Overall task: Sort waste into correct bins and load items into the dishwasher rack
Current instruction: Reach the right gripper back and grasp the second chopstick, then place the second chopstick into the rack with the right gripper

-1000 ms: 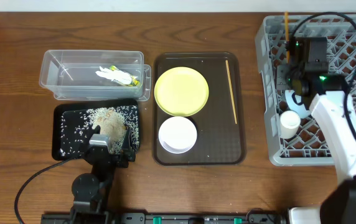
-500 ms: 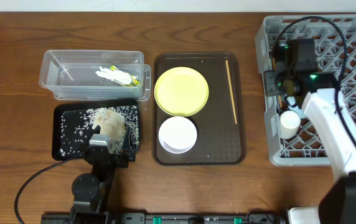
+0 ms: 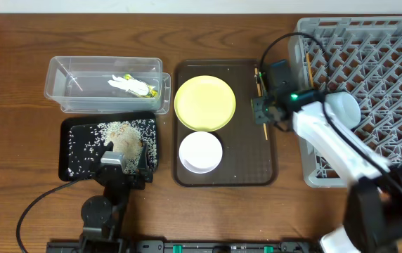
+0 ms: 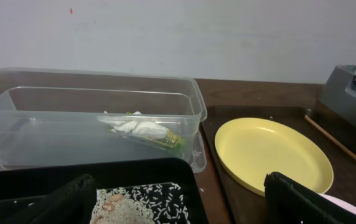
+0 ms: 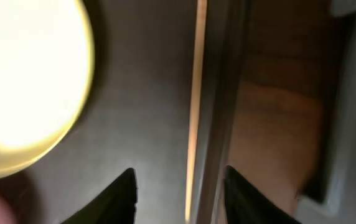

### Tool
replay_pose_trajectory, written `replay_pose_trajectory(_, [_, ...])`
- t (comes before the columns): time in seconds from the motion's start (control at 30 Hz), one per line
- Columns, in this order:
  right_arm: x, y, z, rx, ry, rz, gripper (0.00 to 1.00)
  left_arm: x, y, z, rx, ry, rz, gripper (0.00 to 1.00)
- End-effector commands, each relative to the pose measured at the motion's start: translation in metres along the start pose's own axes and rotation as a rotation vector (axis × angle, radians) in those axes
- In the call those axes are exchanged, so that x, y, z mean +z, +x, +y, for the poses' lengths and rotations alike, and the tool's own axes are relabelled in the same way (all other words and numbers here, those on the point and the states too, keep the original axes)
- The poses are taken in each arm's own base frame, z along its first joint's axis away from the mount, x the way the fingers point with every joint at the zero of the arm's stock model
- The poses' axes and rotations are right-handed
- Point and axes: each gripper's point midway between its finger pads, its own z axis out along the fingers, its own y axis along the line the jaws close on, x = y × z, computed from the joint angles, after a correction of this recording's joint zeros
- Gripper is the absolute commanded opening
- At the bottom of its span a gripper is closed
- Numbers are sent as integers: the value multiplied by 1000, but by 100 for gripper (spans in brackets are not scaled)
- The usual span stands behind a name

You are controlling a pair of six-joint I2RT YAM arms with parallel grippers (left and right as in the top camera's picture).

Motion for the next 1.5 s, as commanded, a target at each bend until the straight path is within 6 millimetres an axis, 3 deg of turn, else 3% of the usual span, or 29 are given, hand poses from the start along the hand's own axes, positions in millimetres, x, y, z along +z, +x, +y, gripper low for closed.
replay_pose_trajectory(0.0, [32,12,-7,13,41,54,38,2,15,1,15,1,35,88])
replay_pose_trajectory(0.23, [73,30,-2,15,17,127,31,2,15,1,15,1,35,88])
replay_pose_trajectory(0.3, [78,36,-3,14,24,152,20,2,15,1,15,1,35,88])
replay_pose_trajectory(0.37, [78,41,-4,12,24,170,3,2,15,1,15,1,35,88])
replay_pose_trajectory(0.4, [76,42,-4,12,26,178,1,2,15,1,15,1,35,88])
replay_pose_trajectory(0.53, [50,30,2,17,-13,161,1,2,15,1,15,1,35,88])
replay_pose_trajectory(0.63, [14,8,5,-58,-92,93,1,2,15,1,15,1,35,88])
replay_pose_trajectory(0.7, [-13,-6,-3,-69,-108,37,1,2,15,1,15,1,35,88])
replay_pose_trajectory(0.87, [-82,-43,-55,33,-72,-158,1,2,15,1,15,1,35,88])
replay_pose_trajectory(1.0, [-102,-56,-106,138,-15,-243,1,2,15,1,15,1,35,88])
replay_pose_trajectory(1.13, [-95,-61,-136,165,23,-262,1,2,15,1,15,1,35,88])
replay_pose_trajectory(1.47, [-26,-68,-141,94,36,-204,1,2,15,1,15,1,35,88])
